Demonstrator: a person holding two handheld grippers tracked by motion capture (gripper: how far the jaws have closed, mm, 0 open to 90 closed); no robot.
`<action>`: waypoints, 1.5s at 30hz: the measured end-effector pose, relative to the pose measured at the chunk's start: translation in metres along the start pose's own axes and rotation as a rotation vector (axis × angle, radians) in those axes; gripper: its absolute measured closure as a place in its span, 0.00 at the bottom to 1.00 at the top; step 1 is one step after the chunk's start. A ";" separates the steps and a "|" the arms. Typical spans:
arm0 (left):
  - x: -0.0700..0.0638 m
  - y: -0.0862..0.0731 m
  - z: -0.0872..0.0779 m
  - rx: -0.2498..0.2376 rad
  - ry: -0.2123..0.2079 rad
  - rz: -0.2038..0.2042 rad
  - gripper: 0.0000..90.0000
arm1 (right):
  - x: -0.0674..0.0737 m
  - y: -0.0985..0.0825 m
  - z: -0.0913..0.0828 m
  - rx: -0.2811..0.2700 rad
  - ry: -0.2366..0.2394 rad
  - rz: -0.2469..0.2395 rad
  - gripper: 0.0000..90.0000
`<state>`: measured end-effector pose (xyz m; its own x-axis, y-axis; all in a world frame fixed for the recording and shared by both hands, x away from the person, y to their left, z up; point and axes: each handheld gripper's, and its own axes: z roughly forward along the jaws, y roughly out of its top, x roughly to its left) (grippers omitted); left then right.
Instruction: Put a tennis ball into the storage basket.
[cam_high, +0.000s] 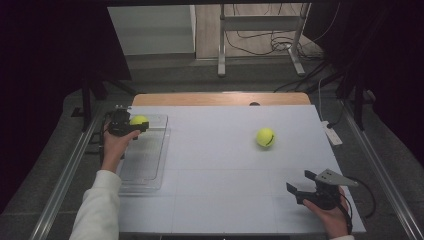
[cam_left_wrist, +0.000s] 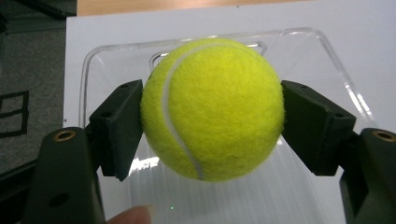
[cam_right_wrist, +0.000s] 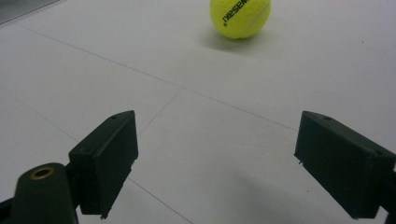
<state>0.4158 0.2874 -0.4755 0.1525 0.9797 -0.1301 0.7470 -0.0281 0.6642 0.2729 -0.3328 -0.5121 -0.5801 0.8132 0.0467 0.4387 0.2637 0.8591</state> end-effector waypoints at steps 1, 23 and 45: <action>0.001 -0.001 0.001 0.004 0.004 0.002 0.30 | 0.000 0.000 0.000 0.000 0.000 0.000 0.15; 0.000 -0.006 0.020 0.096 0.040 0.029 0.30 | -0.001 -0.001 0.000 0.003 -0.004 -0.005 0.15; -0.011 -0.004 0.020 0.082 0.064 0.048 0.20 | 0.000 0.000 0.000 0.001 -0.001 -0.004 0.15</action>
<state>0.4242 0.2727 -0.4911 0.1495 0.9875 -0.0503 0.7909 -0.0889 0.6054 0.2726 -0.3328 -0.5125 -0.5817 0.8123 0.0425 0.4366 0.2677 0.8589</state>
